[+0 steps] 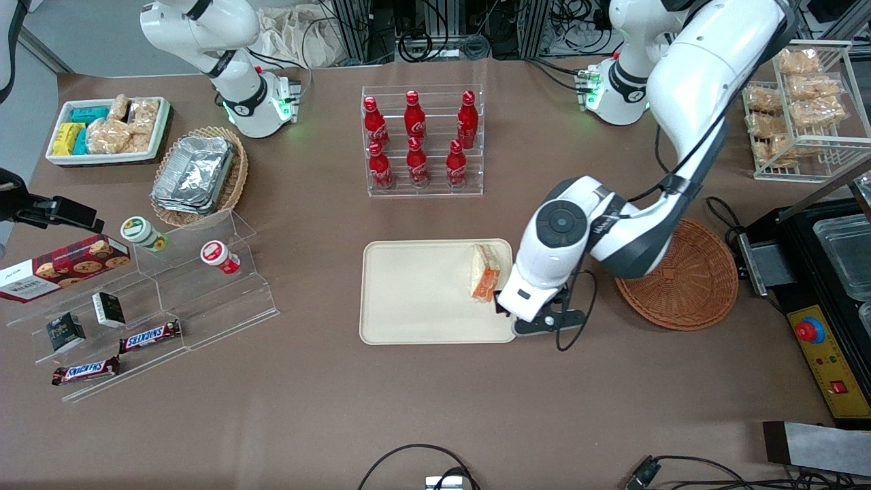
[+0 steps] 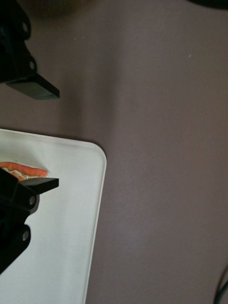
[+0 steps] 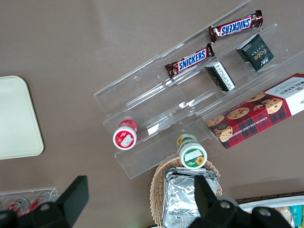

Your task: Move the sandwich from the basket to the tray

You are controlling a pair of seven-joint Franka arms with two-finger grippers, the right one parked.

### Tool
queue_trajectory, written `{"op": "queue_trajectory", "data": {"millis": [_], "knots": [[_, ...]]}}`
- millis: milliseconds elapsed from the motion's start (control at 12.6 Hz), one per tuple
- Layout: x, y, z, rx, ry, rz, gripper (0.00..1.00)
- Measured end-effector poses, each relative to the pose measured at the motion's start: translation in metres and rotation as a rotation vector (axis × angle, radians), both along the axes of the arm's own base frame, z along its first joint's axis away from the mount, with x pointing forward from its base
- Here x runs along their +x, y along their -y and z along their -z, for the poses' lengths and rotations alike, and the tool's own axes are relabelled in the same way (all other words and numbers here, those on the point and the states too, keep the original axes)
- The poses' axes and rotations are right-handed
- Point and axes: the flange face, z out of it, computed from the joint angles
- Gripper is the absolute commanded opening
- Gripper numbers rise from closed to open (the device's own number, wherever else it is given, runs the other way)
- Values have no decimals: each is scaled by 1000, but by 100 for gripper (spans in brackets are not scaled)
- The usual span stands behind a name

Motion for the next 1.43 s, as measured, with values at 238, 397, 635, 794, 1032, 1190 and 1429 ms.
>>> {"op": "queue_trajectory", "data": {"millis": [238,397,635,794,1032,1190,1429], "knots": [[15,-25,-27,10,-32,0,78],[20,-35,-30,19,-41,-9,78],[22,-50,-36,43,-57,2,78],[20,-62,-48,79,-73,29,78],[25,-95,-70,73,-98,49,78],[29,-126,-82,68,-115,78,78],[27,-157,-93,70,-130,114,78]]}}
